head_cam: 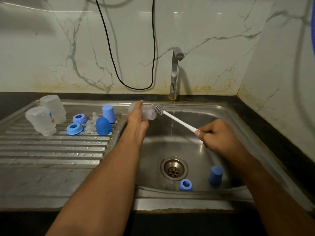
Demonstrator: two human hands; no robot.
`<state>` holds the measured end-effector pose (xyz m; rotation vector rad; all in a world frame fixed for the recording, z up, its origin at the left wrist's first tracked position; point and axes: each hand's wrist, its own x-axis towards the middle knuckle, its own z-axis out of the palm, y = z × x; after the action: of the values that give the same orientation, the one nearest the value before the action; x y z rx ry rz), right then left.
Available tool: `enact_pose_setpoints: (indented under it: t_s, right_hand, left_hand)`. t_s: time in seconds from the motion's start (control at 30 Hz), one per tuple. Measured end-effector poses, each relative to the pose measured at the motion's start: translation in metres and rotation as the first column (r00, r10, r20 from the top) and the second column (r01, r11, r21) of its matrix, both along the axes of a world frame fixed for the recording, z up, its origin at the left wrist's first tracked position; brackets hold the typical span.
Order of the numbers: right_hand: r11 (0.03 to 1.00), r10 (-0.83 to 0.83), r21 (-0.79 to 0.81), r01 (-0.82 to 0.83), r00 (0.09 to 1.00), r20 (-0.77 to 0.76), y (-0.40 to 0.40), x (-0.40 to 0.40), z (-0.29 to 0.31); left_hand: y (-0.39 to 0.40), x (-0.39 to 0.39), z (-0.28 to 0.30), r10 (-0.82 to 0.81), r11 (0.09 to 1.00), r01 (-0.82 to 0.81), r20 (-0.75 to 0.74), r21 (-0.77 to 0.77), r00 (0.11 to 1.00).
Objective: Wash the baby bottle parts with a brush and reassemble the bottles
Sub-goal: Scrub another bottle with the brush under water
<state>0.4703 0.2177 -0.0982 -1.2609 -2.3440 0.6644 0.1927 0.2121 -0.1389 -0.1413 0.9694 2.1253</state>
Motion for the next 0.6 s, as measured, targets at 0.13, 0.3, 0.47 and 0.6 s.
enact_pose_setpoints:
  t_s: [0.13,0.3,0.47,0.6]
  right_hand:
    - [0.999,-0.01,-0.032,0.008,0.999,-0.033,0.001,-0.002,-0.001]
    - [1.0,-0.002,-0.019,0.001,1.0,-0.025,-0.004,0.006,0.005]
    - [0.999,-0.012,-0.038,0.013,1.0,0.004,-0.002,0.006,0.005]
    - [1.0,0.01,-0.01,-0.009,0.994,0.105,-0.001,0.006,0.004]
  left_hand:
    - [0.007,0.009,0.002,0.062,0.998,-0.062,-0.032,-0.015,0.998]
    - [0.005,0.001,-0.002,0.14,0.99,-0.14,-0.011,0.002,0.99]
    - [0.004,0.001,-0.003,0.168,0.986,-0.168,0.012,0.01,0.986]
    - [0.003,0.003,-0.002,0.143,0.989,-0.144,0.032,0.033,0.989]
